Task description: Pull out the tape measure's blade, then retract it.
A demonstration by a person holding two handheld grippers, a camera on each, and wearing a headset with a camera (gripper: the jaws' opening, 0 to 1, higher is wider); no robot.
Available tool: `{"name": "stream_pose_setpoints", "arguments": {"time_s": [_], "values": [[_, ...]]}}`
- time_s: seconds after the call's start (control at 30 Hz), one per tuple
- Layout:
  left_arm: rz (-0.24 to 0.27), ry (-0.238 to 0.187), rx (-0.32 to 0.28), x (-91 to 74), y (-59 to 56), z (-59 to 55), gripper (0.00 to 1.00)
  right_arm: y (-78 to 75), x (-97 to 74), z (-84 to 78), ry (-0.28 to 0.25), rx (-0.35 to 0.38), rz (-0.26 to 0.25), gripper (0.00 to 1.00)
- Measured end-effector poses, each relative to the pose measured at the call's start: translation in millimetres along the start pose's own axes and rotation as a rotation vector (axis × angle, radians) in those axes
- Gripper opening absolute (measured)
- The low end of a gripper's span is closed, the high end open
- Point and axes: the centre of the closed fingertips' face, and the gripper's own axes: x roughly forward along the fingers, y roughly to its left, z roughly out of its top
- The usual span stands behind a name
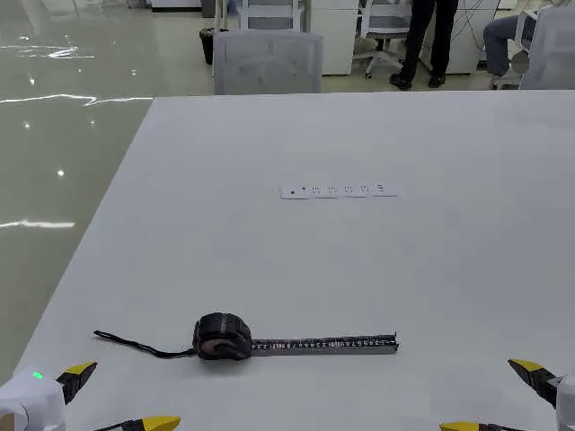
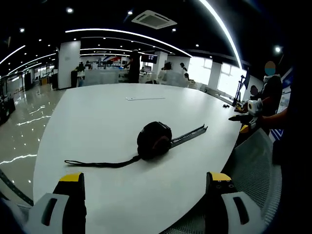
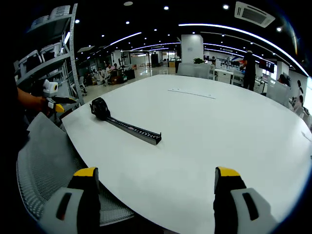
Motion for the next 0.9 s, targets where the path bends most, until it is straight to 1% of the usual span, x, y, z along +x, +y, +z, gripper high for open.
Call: {"name": "stream_pose_setpoints", "arguments": {"time_s": [0.07,0.13,0.23,0.3,0.33,0.37,0.43,0.5,0.6,0.77,0.83,0.9], "values": [[0.018,0.0,-0.003,0.1,4.3,0.8,1.0,2.3,1.6,-1.8,0.017,0.0,0.006,1.0],[0.019,-0.004,-0.005,0.2,5.6,2.6,1.0,1.3,3.2,-2.9,0.021,-0.014,0.004,1.0],[0.027,-0.003,0.009,1.0,7.4,4.0,1.0,0.1,3.1,-0.9,0.016,-0.01,0.006,1.0],[0.025,-0.003,0.005,2.4,6.9,4.8,1.0,-1.9,3.0,0.7,0.01,-0.015,0.001,1.0],[0.027,-0.007,0.012,3.5,6.6,6.6,1.0,-1.6,3.7,0.9,0.013,-0.001,0.012,1.0],[0.027,-0.008,0.018,4.3,6.2,7.6,1.0,-1.5,3.6,0.5,0.016,-0.004,0.014,1.0],[0.022,-0.01,0.018,4.7,1.8,10.8,1.0,-0.1,3.8,-0.3,0.017,-0.033,0.028,1.0],[0.022,-0.012,0.02,5.2,-0.7,12.4,1.0,0.3,3.6,-2.1,0.026,-0.035,0.031,1.0],[0.018,-0.004,0.024,5.7,-4.8,12.0,1.0,-0.6,2.8,-4.0,0.029,-0.033,0.033,1.0],[0.029,0.007,0.023,6.3,-5.3,9.1,1.0,-1.4,1.8,-9.2,0.045,-0.03,0.038,1.0],[0.026,0.019,0.025,6.5,-5.5,6.5,1.0,-1.5,1.7,-12.1,0.054,-0.031,0.042,1.0],[0.027,0.022,0.03,6.3,-5.7,6.1,1.0,-1.5,0.7,-12.2,0.057,-0.03,0.042,1.0]]}}
